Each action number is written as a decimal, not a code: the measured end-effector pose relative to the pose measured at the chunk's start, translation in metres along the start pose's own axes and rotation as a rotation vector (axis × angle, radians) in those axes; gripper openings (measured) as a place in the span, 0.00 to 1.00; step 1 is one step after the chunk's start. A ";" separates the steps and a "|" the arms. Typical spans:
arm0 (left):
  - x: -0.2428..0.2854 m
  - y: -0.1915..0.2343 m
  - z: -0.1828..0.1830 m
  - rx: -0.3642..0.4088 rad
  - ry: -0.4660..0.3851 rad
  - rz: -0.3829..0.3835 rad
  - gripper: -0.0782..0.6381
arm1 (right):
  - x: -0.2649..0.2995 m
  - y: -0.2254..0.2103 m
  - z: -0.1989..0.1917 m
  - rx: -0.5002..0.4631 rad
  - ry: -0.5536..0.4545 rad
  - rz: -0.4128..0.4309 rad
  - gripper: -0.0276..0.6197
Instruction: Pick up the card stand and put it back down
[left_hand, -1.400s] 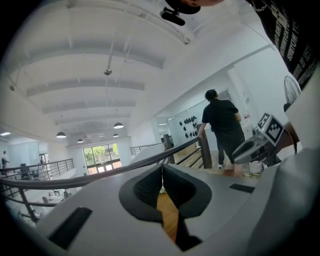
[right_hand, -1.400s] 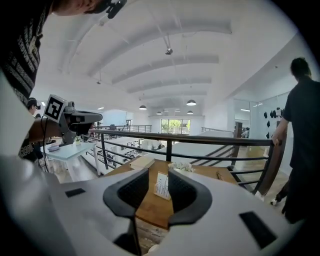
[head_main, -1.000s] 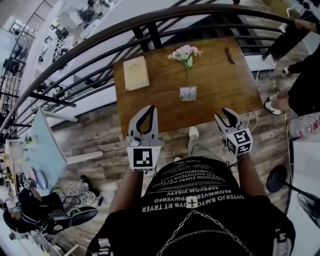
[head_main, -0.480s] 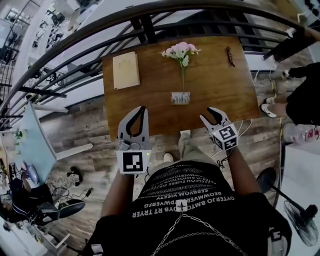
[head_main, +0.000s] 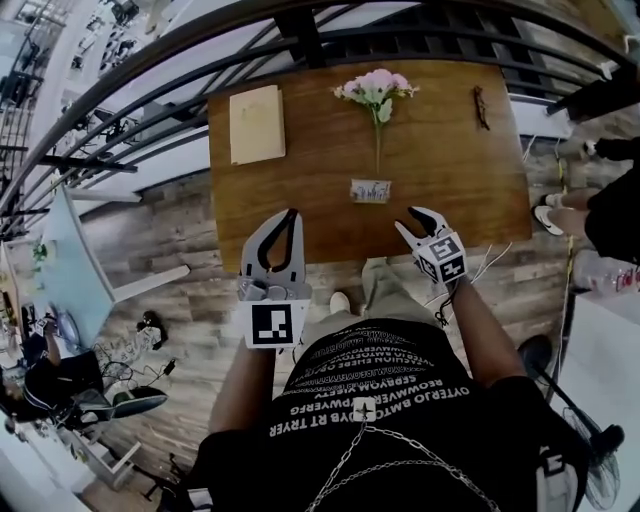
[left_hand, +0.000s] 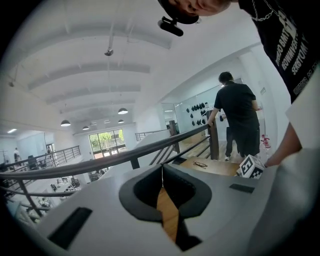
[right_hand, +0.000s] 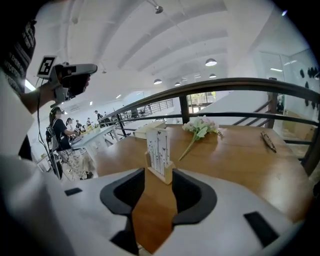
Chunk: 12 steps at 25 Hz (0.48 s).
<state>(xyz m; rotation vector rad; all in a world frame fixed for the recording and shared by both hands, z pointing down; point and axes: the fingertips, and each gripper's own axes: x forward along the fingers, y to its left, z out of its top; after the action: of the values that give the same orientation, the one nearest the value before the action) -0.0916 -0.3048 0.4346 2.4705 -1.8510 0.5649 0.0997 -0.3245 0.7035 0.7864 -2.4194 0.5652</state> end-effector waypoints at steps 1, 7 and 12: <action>0.000 -0.002 -0.001 -0.009 -0.002 0.000 0.15 | 0.005 -0.003 -0.004 0.005 0.008 0.004 0.32; -0.009 -0.002 -0.032 -0.026 0.056 0.011 0.15 | 0.042 -0.020 -0.022 0.028 0.044 0.038 0.33; -0.017 0.003 -0.046 -0.060 0.103 0.058 0.15 | 0.063 -0.026 -0.030 0.017 0.073 0.083 0.34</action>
<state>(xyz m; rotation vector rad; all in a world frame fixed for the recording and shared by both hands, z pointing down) -0.1109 -0.2801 0.4723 2.3113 -1.8783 0.6165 0.0831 -0.3540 0.7697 0.6631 -2.3916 0.6361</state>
